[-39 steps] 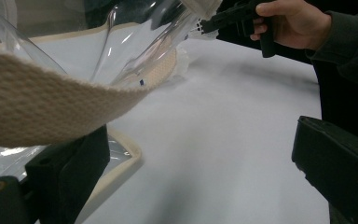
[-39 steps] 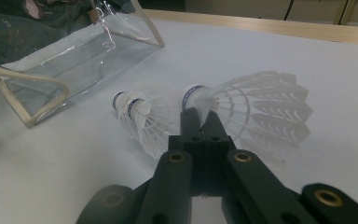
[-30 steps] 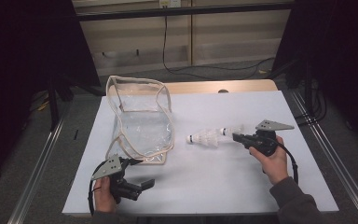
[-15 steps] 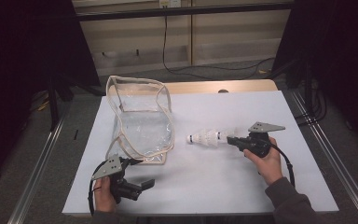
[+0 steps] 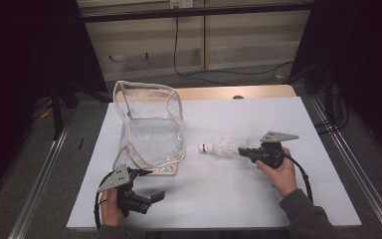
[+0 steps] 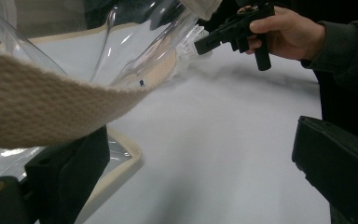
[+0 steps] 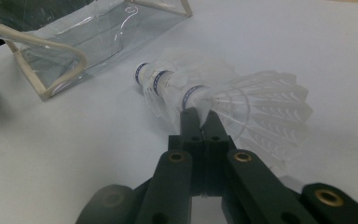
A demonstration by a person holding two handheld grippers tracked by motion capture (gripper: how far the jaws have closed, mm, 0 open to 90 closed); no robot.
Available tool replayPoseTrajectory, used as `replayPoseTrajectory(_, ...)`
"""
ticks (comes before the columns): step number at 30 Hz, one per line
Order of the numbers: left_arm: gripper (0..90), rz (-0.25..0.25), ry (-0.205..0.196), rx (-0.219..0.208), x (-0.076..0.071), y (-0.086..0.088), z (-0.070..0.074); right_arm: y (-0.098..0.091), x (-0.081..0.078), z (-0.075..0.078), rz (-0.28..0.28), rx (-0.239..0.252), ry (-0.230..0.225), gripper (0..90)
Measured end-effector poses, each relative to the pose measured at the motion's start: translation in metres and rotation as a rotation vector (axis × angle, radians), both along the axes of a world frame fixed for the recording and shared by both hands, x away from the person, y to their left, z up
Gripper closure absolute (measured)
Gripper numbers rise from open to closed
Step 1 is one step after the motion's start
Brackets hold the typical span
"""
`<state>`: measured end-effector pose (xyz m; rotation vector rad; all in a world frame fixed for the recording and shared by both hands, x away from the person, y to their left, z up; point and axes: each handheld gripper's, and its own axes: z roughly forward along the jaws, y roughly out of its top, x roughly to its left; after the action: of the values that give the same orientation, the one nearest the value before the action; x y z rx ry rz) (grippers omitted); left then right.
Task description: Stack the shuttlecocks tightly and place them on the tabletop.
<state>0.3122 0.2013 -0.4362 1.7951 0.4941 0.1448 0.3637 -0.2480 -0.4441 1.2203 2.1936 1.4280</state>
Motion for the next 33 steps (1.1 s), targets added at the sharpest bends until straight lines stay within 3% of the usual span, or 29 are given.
replayPoseTrajectory(33,4.0,0.001,0.002,0.003,0.000,-0.001,-0.001,0.014,0.010,-0.004,0.032,-0.002,0.009,90.0)
